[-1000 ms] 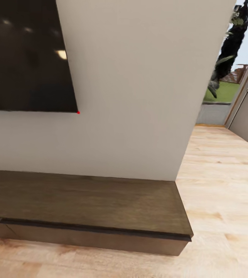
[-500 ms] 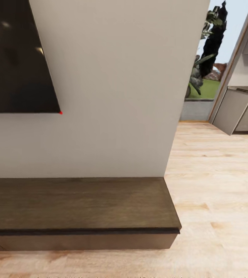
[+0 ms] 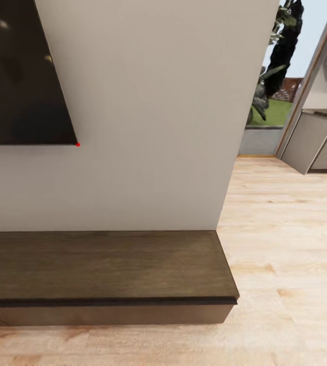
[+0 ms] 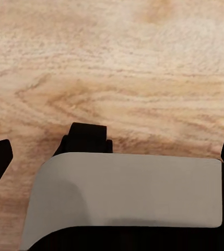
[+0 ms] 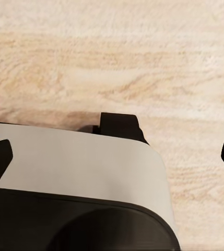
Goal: Place each of the two pumpkins and all three candles from the living room inside a cabinet in the living room (use any cabinet), then make sure every cabinet is closed, and position the cauldron so it is next to a table in the living room.
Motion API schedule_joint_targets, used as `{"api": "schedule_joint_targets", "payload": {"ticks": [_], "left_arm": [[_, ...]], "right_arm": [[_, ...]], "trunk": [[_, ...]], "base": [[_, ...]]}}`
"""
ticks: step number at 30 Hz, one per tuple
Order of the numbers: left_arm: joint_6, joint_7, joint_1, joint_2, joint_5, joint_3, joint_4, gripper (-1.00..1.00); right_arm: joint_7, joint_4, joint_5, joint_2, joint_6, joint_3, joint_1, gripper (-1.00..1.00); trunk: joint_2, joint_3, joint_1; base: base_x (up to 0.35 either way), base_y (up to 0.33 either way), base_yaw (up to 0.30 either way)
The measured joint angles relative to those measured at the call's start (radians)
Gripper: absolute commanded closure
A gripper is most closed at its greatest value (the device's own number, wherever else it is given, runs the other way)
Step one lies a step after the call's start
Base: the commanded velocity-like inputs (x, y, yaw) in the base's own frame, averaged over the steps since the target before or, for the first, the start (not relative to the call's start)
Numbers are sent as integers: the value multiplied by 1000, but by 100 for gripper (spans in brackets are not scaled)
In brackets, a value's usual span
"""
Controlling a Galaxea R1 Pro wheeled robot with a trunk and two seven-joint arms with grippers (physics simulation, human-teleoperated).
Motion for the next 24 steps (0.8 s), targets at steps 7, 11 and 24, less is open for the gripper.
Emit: {"api": "schedule_joint_targets", "payload": {"ticks": [7,11,24], "left_arm": [[0,0,0,0,0,0,0,-100],[0,0,0,0,0,0,0,-100],[0,0,0,0,0,0,0,-100]], "right_arm": [[-1,0,-1,-2,-1,0,0,-100],[-6,-2,-1,2,-1,0,0,-100],[-9,-7,7,-10,-3,2,0,-100]], "trunk": [[0,-11,0],[0,-18,0],[0,-23,0]], "base": [[0,0,0],[0,0,0],[0,0,0]]}}
